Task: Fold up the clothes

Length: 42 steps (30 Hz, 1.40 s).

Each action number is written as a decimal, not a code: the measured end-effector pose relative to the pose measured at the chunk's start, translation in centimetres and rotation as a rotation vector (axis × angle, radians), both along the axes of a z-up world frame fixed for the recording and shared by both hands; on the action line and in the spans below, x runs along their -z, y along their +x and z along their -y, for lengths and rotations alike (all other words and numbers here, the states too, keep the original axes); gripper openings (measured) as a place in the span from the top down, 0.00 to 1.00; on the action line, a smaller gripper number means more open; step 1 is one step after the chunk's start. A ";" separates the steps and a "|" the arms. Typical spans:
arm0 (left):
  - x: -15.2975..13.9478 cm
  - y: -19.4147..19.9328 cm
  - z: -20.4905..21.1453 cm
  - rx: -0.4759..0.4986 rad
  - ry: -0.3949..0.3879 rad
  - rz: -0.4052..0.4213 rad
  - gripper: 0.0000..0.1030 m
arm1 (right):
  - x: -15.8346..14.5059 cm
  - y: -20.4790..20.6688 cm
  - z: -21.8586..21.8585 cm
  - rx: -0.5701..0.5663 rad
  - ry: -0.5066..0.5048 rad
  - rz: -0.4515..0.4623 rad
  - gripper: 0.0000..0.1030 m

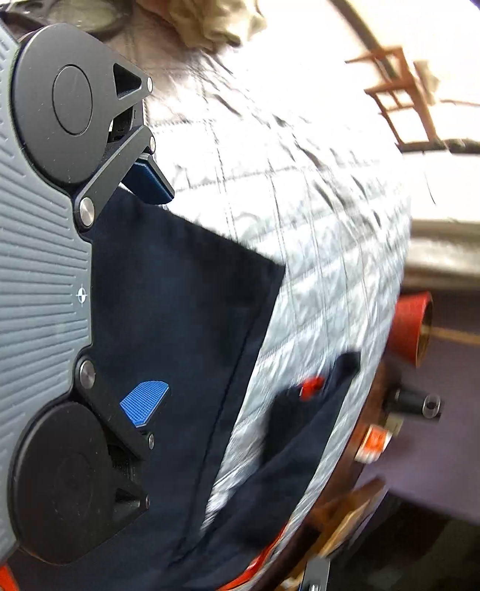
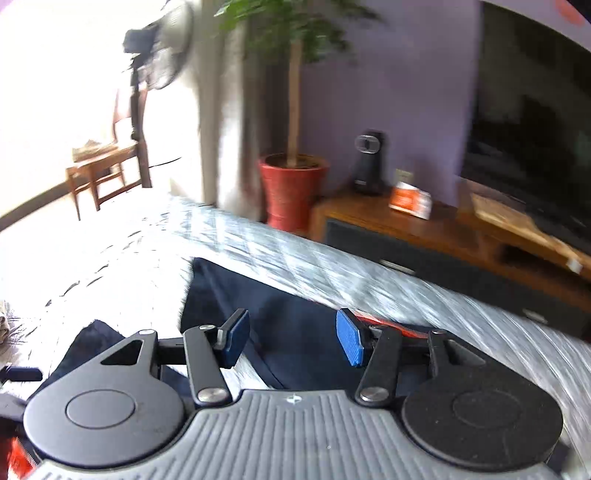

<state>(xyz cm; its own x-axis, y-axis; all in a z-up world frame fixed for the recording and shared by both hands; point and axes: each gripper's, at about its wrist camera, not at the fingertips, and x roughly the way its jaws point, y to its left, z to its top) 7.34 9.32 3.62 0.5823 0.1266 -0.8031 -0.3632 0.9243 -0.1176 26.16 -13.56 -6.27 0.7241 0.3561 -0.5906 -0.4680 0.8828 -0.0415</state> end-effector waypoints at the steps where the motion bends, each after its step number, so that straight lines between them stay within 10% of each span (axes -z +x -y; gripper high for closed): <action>1: 0.1 0.0 -0.3 -0.017 -0.006 -0.006 0.00 | 0.3 1.0 -1.3 -0.028 -0.008 -0.009 0.52; 16: 0.3 -0.5 -2.8 -0.123 -0.031 -0.015 0.00 | 7.4 7.7 -11.3 -0.255 -0.365 -0.057 0.41; 19: 0.2 -0.5 -3.1 -0.131 -0.037 -0.010 0.00 | 7.0 8.5 -10.4 -0.197 -0.311 -0.127 0.99; 26: 0.3 -0.5 -3.1 -0.143 -0.024 -0.014 0.00 | -2.3 7.1 -1.2 0.177 0.236 0.130 0.97; 35: 0.4 -0.8 -4.1 -0.207 -0.015 -0.015 0.00 | -0.3 0.6 -1.3 -0.077 -0.014 0.050 0.92; 42: 0.3 -0.9 -4.3 -0.219 -0.007 -0.017 0.00 | 0.3 1.0 -2.5 -0.172 -0.211 0.072 0.43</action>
